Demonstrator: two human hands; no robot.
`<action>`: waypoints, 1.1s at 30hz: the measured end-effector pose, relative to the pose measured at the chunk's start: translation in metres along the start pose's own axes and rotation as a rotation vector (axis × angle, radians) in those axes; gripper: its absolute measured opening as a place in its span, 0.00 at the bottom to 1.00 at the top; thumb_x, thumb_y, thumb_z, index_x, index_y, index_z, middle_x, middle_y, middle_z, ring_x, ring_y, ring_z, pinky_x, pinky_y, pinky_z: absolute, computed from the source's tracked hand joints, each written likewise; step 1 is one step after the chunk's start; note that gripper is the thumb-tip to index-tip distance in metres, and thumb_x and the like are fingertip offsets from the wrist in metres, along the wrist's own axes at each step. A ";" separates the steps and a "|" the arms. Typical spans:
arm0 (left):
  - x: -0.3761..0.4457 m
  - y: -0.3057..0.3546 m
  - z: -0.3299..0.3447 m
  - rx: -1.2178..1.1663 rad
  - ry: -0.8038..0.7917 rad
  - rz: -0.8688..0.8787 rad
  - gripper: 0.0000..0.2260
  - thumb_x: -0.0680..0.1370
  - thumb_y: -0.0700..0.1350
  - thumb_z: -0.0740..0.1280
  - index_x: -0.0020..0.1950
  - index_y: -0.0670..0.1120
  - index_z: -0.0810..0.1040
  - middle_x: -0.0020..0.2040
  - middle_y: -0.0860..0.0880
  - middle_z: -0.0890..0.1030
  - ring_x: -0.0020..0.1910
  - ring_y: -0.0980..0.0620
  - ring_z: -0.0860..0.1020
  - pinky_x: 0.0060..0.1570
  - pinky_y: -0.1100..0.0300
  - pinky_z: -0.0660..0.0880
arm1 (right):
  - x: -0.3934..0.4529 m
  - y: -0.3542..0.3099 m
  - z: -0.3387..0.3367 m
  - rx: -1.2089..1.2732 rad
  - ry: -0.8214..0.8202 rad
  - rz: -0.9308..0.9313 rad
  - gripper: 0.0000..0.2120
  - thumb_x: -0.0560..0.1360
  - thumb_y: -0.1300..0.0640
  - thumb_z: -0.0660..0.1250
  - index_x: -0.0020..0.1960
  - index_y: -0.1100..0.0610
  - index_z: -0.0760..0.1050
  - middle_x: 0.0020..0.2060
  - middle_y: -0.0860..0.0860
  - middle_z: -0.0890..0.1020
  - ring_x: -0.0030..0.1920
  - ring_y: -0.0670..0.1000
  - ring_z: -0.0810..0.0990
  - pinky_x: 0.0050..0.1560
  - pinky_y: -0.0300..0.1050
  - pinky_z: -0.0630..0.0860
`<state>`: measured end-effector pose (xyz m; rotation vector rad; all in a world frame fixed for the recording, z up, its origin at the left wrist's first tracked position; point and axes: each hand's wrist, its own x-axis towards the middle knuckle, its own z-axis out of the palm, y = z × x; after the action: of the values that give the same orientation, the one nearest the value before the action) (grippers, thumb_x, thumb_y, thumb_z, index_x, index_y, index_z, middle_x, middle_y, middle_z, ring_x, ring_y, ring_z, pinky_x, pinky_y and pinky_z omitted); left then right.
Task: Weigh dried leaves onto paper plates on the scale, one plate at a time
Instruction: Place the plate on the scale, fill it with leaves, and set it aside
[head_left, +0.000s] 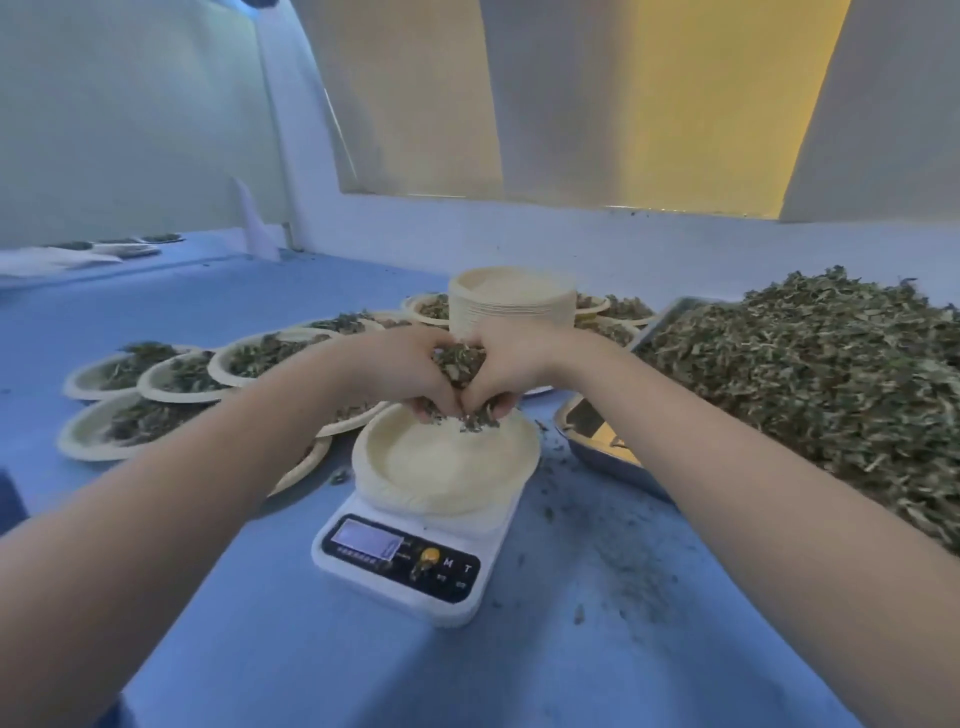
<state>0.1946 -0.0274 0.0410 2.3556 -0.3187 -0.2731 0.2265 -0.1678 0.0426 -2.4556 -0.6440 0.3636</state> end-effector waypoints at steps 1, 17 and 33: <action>-0.004 -0.006 0.000 -0.019 -0.018 -0.008 0.16 0.71 0.32 0.71 0.53 0.49 0.76 0.47 0.46 0.80 0.38 0.56 0.80 0.38 0.63 0.79 | 0.001 -0.001 0.004 0.000 -0.061 0.019 0.19 0.69 0.65 0.73 0.60 0.63 0.76 0.49 0.59 0.82 0.41 0.52 0.84 0.44 0.46 0.82; -0.017 -0.065 -0.005 0.010 0.397 0.104 0.11 0.74 0.42 0.67 0.53 0.56 0.81 0.40 0.56 0.82 0.36 0.59 0.78 0.36 0.66 0.72 | -0.006 0.009 0.011 -0.138 0.202 -0.056 0.13 0.71 0.45 0.71 0.53 0.47 0.80 0.49 0.45 0.82 0.43 0.41 0.80 0.40 0.36 0.77; -0.015 -0.092 0.048 -0.351 0.937 0.215 0.10 0.76 0.39 0.64 0.46 0.54 0.80 0.34 0.57 0.74 0.32 0.62 0.69 0.37 0.70 0.66 | -0.015 0.041 0.033 -0.032 0.386 -0.146 0.05 0.72 0.46 0.70 0.46 0.45 0.83 0.43 0.38 0.82 0.43 0.29 0.76 0.36 0.23 0.69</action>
<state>0.1806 0.0106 -0.0560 1.8368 -0.0492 0.7962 0.2155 -0.1899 -0.0064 -2.3959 -0.6564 -0.1763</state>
